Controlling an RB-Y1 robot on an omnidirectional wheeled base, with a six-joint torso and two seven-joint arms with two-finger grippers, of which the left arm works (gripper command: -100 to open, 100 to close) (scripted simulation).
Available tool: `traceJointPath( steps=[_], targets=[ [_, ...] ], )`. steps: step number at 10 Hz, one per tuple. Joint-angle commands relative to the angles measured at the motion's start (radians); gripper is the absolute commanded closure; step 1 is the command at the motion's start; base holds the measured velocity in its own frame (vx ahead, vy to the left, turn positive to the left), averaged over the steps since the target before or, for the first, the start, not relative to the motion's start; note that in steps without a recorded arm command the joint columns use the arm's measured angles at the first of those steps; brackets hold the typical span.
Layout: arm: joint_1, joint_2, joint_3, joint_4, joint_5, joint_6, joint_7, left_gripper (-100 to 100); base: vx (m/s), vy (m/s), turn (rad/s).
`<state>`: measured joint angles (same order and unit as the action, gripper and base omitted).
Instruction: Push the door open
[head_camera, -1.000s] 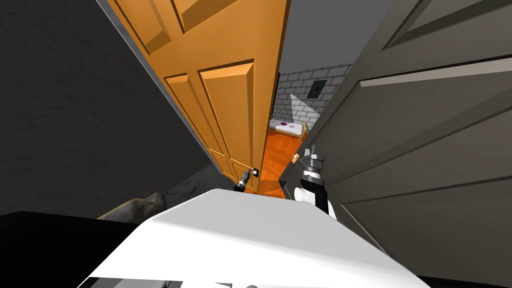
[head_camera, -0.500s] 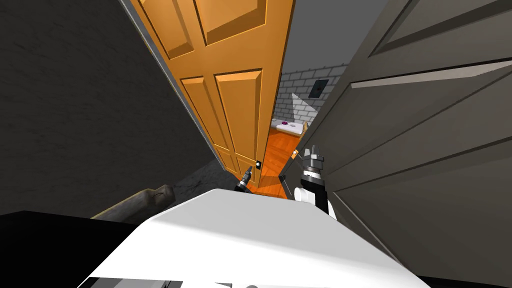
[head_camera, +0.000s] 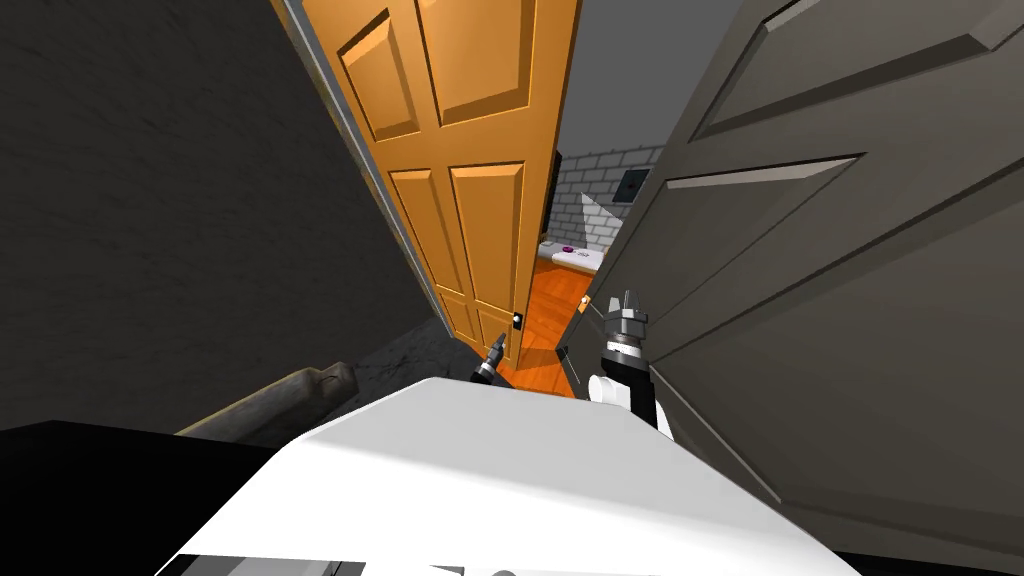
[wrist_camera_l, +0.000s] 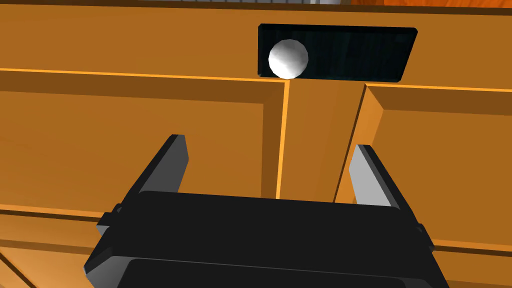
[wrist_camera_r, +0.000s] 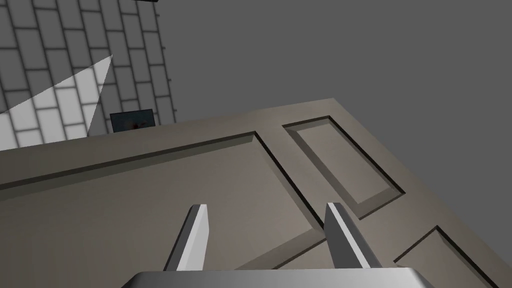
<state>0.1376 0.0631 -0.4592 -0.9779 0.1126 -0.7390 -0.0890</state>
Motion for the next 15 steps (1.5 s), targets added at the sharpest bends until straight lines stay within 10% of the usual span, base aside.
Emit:
traceJointPath(
  steps=[1, 9, 10, 15],
  targets=[
    [-0.002, 0.003, 0.003, 0.003, 0.000, -0.004, -0.001, -100, 0.168, -0.060, -0.015],
    [-0.017, -0.008, 0.020, 0.030, 0.001, -0.023, -0.003, -100, 0.174, -0.066, -0.017],
    [-0.017, -0.008, 0.020, 0.030, 0.001, -0.023, -0.003, 100, -0.014, 0.003, -0.010],
    [-0.017, -0.008, 0.020, 0.030, 0.001, -0.023, -0.003, 100, -0.010, 0.005, -0.003]
  ],
)
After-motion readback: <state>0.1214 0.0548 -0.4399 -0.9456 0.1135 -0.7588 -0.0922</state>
